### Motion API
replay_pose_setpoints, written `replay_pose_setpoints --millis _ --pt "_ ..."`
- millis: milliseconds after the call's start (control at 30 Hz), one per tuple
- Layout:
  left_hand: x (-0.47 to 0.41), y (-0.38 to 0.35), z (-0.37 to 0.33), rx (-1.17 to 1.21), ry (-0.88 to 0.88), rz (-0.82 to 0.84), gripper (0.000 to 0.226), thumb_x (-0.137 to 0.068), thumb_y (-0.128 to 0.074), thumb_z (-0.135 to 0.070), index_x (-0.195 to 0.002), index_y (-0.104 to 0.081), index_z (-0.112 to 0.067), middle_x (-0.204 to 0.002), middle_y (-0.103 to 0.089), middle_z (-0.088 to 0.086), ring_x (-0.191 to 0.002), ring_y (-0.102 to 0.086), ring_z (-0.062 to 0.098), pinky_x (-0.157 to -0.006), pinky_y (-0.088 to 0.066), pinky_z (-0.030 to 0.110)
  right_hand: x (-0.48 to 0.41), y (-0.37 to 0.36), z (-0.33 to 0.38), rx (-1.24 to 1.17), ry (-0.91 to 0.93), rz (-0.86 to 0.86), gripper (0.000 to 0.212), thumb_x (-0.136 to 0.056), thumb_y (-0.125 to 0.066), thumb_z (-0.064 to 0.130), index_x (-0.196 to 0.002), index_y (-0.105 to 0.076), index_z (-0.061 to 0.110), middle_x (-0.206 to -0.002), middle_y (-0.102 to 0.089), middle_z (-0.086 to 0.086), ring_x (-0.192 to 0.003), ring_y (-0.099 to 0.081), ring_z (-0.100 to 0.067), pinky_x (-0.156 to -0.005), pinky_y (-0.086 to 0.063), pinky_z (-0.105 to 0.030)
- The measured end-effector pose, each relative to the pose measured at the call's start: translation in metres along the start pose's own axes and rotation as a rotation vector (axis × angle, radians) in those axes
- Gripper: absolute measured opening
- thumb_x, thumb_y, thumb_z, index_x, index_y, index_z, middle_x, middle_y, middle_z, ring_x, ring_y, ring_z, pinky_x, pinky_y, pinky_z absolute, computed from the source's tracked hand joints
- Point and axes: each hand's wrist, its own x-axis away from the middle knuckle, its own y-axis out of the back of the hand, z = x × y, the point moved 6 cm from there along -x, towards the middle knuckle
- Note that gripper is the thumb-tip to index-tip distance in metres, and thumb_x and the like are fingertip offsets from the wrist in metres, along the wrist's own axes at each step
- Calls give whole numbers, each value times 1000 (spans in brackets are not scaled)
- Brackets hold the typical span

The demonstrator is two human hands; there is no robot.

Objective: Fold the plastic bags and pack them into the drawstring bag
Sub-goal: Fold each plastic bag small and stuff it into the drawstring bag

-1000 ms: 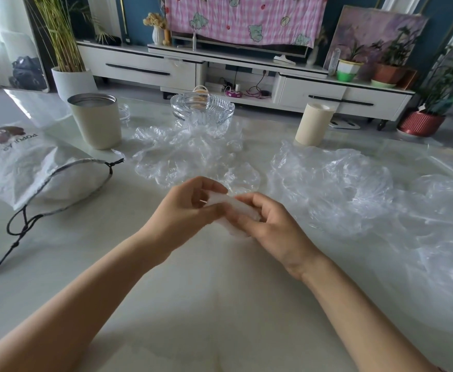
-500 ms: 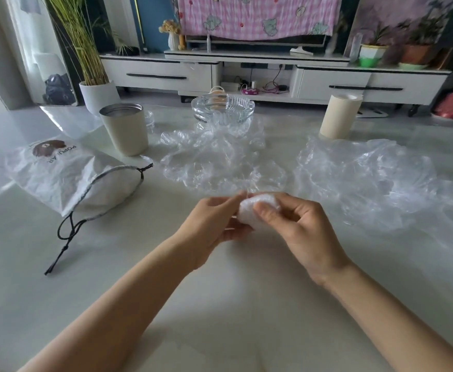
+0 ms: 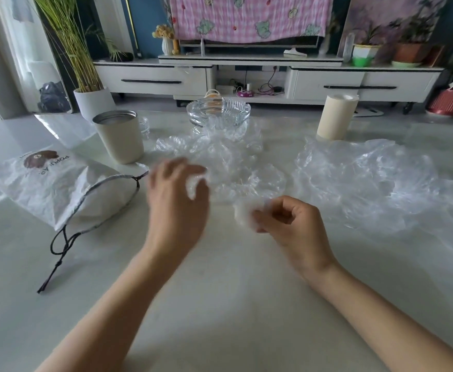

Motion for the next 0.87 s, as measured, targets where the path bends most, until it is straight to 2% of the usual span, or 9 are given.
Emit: replay_pose_setpoints --millis 67,133,234,300,467,567,701,767,868 --pt "-19 23 21 -335 15 -26 54 -80 -54 -24 -132 -49 -14 -153 -24 15 -144 -3 31 -116 1 42 -4 -12 -5 3 -63 6 25 -73 -76 2 -68 -52 10 -63 -59 -3 -54 -58 -10 -54 -49 -20" --pt "-30 39 55 -499 248 115 86 -68 -47 -37 -147 -23 -15 -158 4 10 -142 23 25 -111 19 45 -8 -36 -5 38 -90 79 31 -71 -78 3 -73 -49 14 -68 -58 -3 -56 -57 -11 -56 -53 -26" --pt "-32 53 84 -645 437 274 84 -80 -43 -40 -151 -6 -13 -157 13 11 -142 23 26 -112 15 49 -14 -87 3 82 -47 205 32 -72 -77 3 -81 -52 21 -78 -67 -7 -67 -63 -18 -66 -55 -31" --pt "-31 41 87 -609 426 320 71 -90 -44 -24 -150 -7 -13 -157 13 13 -143 18 28 -114 8 47 -18 -108 12 118 43 231 23 -74 -77 4 -77 -59 19 -75 -67 -6 -68 -64 -21 -71 -57 -37" --pt "-48 68 98 -554 321 93 49 -89 -38 -1 -137 -41 -7 -152 -23 17 -141 -19 28 -112 -19 39 -22 -155 11 -99 41 243 15 -77 -76 16 -69 -64 16 -62 -62 3 -58 -56 -7 -61 -50 -23" --pt "-43 55 81 -527 292 127 42 -96 -32 -8 -137 -42 -12 -157 -10 12 -144 -4 29 -115 -9 44 -21 -146 8 11 158 150 14 -77 -76 23 -74 -68 13 -68 -63 5 -65 -53 -1 -62 -42 -13" --pt "-26 27 40 -447 105 195 35 -97 -32 -10 -125 -51 -14 -159 2 3 -144 16 23 -116 3 45 -20 -128 19 311 437 -158 11 -70 -67 26 -69 -69 16 -95 -55 8 -94 -43 -8 -84 -32 -19" --pt "-18 20 27 -388 28 204 37 -94 -29 -10 -120 -55 -14 -158 -4 -1 -144 16 18 -116 6 39 -23 -127 21 256 379 -160 3 -73 -67 17 -70 -66 17 -100 -56 11 -99 -48 -10 -90 -35 -22" --pt "-3 5 3 -307 -73 198 60 -77 -19 -19 -121 -59 -17 -156 -15 -5 -143 13 9 -115 11 29 -29 -113 10 46 79 -115 18 -78 -59 11 -71 -47 22 -78 -62 7 -80 -58 -21 -81 -46 -39"
